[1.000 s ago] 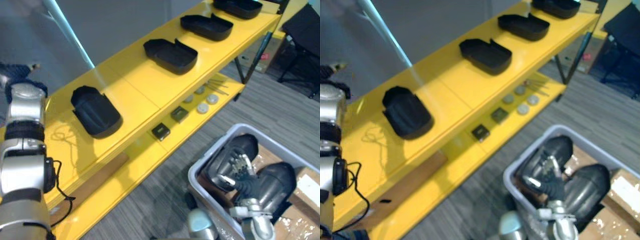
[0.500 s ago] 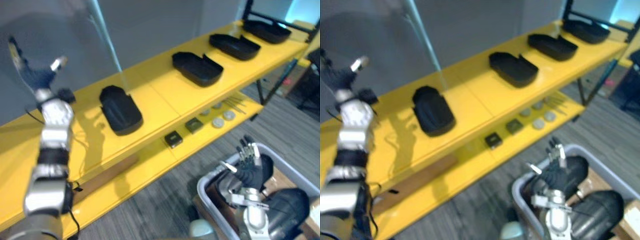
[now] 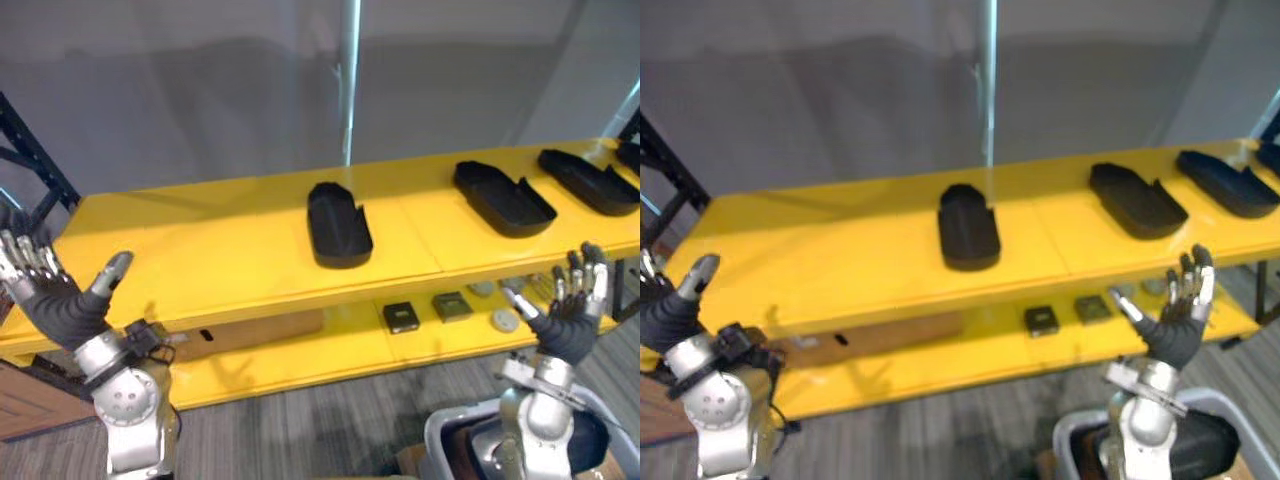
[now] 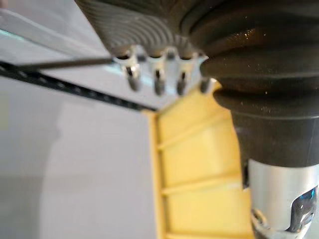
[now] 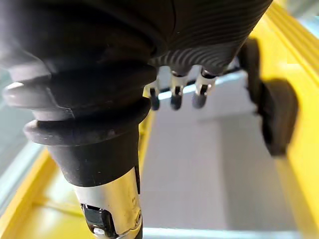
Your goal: Walk over and take plastic housings, then place them on the shelf
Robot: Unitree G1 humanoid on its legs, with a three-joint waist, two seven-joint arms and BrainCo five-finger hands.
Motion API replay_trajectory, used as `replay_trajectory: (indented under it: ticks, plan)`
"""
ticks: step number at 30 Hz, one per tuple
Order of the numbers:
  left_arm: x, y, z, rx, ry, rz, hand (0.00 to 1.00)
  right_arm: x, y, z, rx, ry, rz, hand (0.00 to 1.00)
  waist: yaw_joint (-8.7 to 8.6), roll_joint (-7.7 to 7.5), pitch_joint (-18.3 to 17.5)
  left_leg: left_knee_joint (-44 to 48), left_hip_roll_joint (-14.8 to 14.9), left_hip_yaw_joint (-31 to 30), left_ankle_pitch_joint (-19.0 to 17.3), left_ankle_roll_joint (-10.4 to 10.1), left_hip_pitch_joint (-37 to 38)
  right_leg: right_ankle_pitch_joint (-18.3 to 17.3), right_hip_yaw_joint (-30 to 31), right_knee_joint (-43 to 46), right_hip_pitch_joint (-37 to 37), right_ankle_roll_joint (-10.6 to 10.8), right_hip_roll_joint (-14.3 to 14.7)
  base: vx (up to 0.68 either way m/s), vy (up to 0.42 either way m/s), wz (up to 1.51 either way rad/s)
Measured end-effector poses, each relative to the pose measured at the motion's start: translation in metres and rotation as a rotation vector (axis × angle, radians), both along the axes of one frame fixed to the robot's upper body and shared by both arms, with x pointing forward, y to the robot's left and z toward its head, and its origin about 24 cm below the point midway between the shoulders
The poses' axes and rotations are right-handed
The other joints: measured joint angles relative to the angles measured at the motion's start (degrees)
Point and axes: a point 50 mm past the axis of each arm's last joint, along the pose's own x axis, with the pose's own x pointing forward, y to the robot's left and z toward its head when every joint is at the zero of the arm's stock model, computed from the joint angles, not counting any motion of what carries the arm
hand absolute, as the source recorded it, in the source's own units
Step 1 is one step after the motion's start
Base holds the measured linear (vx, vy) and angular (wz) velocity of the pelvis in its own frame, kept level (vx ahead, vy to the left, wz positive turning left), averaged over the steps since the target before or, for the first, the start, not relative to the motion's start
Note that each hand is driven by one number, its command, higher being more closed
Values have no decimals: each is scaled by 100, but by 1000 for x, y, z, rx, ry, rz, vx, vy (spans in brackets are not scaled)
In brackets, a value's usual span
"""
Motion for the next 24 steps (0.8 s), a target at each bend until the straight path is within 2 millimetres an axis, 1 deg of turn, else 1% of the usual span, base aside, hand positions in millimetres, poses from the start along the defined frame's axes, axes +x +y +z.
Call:
replay_trajectory:
  ticks: [1, 2, 3, 4, 6, 7, 9, 11, 12, 13, 14, 15, 16, 17, 18, 19, 20, 21, 22, 23, 24]
  plan:
    - [0, 2, -3, -11, 17, 13, 0, 2, 0, -1, 18, -5, 21, 0, 43, 1, 14, 17, 1, -18, -1, 1, -23, -1, -18, 0, -1, 0, -3, -10, -1, 17]
    - [-1, 8, -13, -44, 62, 52, 0, 8, 1, -1, 46, -15, 66, 0, 95, 6, 32, 54, -3, -110, -1, 2, -91, -5, -98, 0, -11, 4, -21, 17, -5, 30]
    - [-3, 16, -26, -81, 128, 104, 0, 16, 4, 1, 70, -38, 126, 0, 131, 19, 51, 55, -4, -177, 11, -4, -101, -4, -172, 0, -10, 6, -26, 24, -4, 28]
    - [-5, 21, -34, -108, 165, 137, 0, 21, 5, 2, 82, -49, 160, 0, 181, 20, 54, 56, -1, -180, 13, -6, -101, -3, -173, 0, -12, 6, -19, 35, -7, 15]
    - [-18, 36, -64, -225, 272, 273, 0, 32, 12, 9, 82, -87, 270, 0, 345, 11, 60, 52, 16, -201, 12, -7, -101, -5, -187, -1, -3, 5, 2, 28, -3, 3]
    - [-23, 40, -70, -255, 287, 307, 0, 34, 14, 12, 72, -96, 288, 0, 380, 1, 66, 52, 17, -201, 12, -7, -102, -5, -187, 0, -3, 5, 3, 33, 6, 4]
    - [-39, 51, -90, -332, 325, 472, 0, 42, 22, 21, 37, -123, 348, 0, 460, -57, 93, 47, 4, -248, 11, -6, -108, -6, -210, 0, 6, 6, -9, 25, 15, 6]
    - [-50, 58, -103, -380, 339, 592, 0, 46, 26, 26, 1, -133, 367, 0, 488, -115, 99, 45, -14, -293, 10, -4, -148, -13, -266, 0, 6, 16, -34, 9, 19, 14]
    - [-58, 61, -114, -413, 364, 659, 0, 49, 29, 30, -25, -135, 382, 0, 490, -149, 100, 37, -24, -309, 10, -3, -166, -13, -326, 1, 5, 17, -36, 5, 17, 14]
    - [-62, 62, -121, -429, 382, 685, 0, 51, 32, 32, -45, -134, 392, 0, 496, -165, 98, 34, -28, -308, 9, -2, -166, -14, -327, 1, 4, 17, -37, 8, 13, 8]
    - [-70, 64, -135, -474, 427, 725, 0, 55, 36, 36, -81, -132, 415, 0, 513, -192, 82, 29, -33, -308, 7, 1, -166, -15, -336, 1, 3, 18, -36, 0, 0, 0]
    - [-74, 64, -143, -498, 456, 739, 0, 58, 39, 39, -89, -135, 430, 0, 516, -207, 73, 27, -35, -308, 7, 1, -166, -15, -339, 1, 3, 19, -36, 0, 0, 0]
    - [-81, 63, -157, -528, 521, 756, 0, 64, 46, 45, -103, -147, 463, 0, 518, -244, 49, 23, -34, -308, 7, 1, -168, -16, -345, 1, -3, 19, -37, 0, 0, 0]
    - [-87, 61, -172, -571, 591, 740, 0, 71, 54, 50, -115, -157, 499, 0, 525, -275, 29, 22, -31, -310, 7, 1, -171, -16, -353, 1, -4, 18, -37, 0, 0, 0]
    - [-88, 59, -179, -587, 631, 721, 0, 73, 59, 53, -122, -163, 519, 0, 529, -286, 22, 22, -31, -311, 7, 1, -172, -16, -355, 1, -4, 18, -38, 0, 0, 0]
    - [-92, 54, -195, -632, 723, 650, 0, 78, 69, 60, -135, -177, 565, 0, 541, -301, 13, 24, -28, -315, 7, 1, -178, -16, -357, 1, -5, 18, -39, 0, 0, 0]
    - [-95, 48, -210, -673, 819, 565, 0, 82, 78, 65, -144, -182, 606, 0, 552, -304, 11, 29, -28, -315, 7, 1, -179, -16, -357, 1, -4, 18, -48, 0, 0, 0]
    - [-98, 40, -230, -732, 954, 414, 0, 86, 90, 70, -159, -185, 666, 0, 560, -304, 11, 36, -26, -317, 7, 1, -183, -16, -357, 1, -3, 18, -51, 0, 0, 0]
    - [-100, 33, -239, -754, 1026, 334, 0, 89, 96, 72, -165, -181, 695, 0, 570, -305, 10, 38, -26, -318, 8, 1, -184, -16, -357, 1, -3, 17, -51, 0, 0, 0]
    - [-106, 16, -259, -820, 1157, 157, 0, 94, 110, 74, -172, -156, 747, 0, 596, -315, 2, 45, -25, -322, 8, 2, -185, -16, -357, 1, 1, 17, -51, 0, 0, 0]
    - [-110, 8, -266, -847, 1207, 90, 0, 97, 114, 72, -171, -138, 762, 0, 608, -319, -1, 46, -25, -323, 8, 2, -185, -16, -357, 1, 3, 17, -51, 0, 0, 0]
